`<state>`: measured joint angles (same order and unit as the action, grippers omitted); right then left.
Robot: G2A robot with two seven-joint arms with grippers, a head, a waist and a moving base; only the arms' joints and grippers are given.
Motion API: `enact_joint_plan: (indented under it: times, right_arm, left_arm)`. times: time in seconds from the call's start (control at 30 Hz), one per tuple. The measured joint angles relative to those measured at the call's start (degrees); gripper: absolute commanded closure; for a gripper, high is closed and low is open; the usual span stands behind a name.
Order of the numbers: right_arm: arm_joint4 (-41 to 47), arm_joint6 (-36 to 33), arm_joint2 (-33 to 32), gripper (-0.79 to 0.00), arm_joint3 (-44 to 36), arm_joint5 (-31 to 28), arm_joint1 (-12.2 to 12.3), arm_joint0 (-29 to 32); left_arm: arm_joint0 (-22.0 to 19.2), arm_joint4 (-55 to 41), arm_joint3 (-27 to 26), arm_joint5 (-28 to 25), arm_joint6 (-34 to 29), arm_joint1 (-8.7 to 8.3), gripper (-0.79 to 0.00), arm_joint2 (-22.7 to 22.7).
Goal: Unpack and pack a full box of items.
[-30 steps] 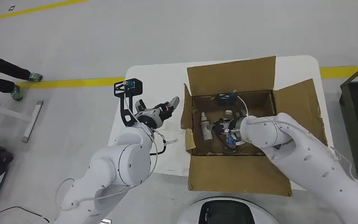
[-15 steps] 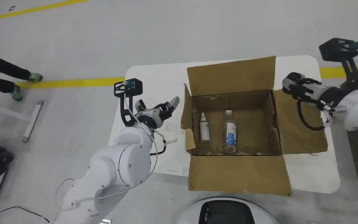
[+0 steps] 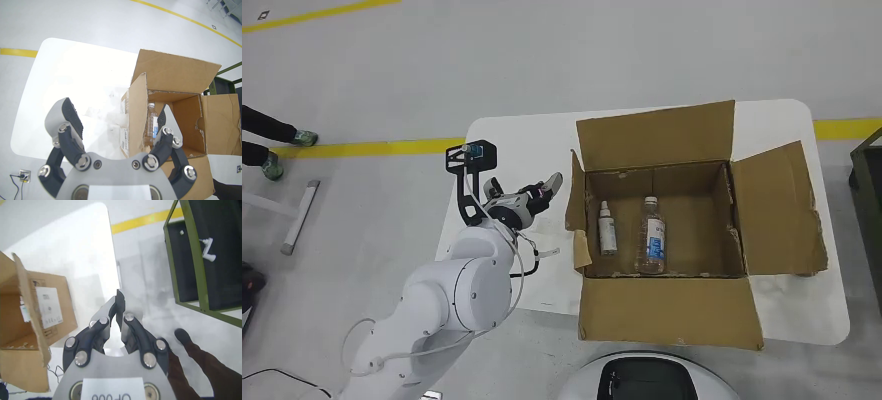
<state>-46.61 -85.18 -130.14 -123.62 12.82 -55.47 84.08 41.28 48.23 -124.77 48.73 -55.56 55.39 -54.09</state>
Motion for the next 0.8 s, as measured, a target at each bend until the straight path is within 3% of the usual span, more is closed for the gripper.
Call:
enact_joint_plan:
  times: [0.13, 0.5, 0.8]
  right_arm:
    - [-1.78, -2.37, 4.93, -0.302, 1.81, -3.50, 0.46, 1.66]
    - [-9.84, -2.82, 21.48, -0.366, 6.15, -6.26, 1.81, -0.83]
    - [-11.68, -2.82, 29.40, -0.354, 10.11, -5.35, 2.06, -3.90]
  left_arm:
    - [0.00, 0.00, 0.00, 0.00, 0.00, 0.00, -0.785, 0.00]
    - [0.00, 0.00, 0.00, 0.00, 0.00, 0.00, -0.785, 0.00]
    - [0.00, 0.00, 0.00, 0.00, 0.00, 0.00, -0.785, 0.00]
